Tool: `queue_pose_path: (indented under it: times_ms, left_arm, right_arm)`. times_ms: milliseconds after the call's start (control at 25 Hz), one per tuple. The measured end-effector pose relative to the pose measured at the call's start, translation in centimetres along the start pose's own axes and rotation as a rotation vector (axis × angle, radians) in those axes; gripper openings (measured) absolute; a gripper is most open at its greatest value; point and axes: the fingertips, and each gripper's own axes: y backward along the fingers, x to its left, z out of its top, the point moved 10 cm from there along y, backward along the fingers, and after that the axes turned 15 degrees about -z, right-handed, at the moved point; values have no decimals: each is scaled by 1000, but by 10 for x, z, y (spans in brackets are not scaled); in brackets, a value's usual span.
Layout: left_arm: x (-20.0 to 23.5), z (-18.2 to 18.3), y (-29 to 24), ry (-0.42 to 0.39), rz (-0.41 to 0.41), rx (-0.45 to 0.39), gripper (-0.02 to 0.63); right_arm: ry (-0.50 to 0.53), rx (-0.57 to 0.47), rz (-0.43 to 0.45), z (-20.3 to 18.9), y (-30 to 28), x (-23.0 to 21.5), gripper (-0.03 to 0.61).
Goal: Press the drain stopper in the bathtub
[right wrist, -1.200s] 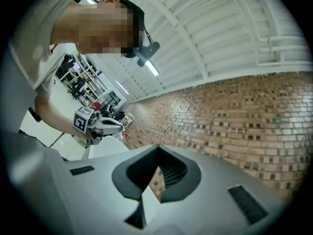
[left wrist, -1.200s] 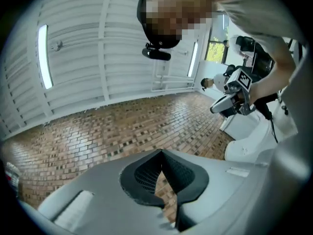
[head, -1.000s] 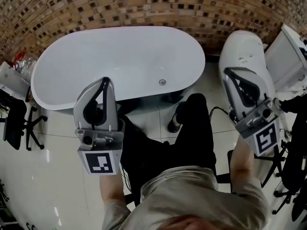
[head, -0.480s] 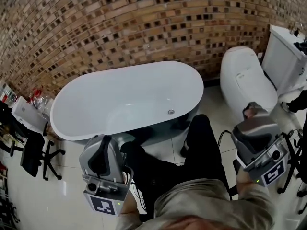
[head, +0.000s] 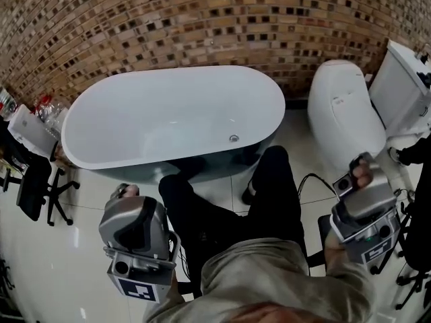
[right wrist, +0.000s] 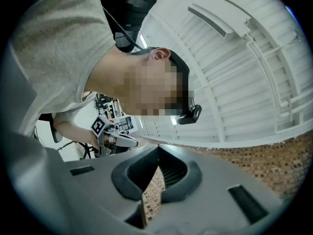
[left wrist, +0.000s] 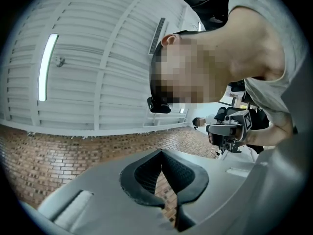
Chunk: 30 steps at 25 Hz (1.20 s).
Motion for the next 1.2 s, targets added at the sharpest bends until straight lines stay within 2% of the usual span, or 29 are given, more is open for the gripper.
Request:
queue_pose_path:
  times_ms: [1200]
  left_arm:
    - [-3, -9, -4, 0, -15, 48, 8]
  right_arm:
    - [40, 31, 33, -6, -7, 8, 1]
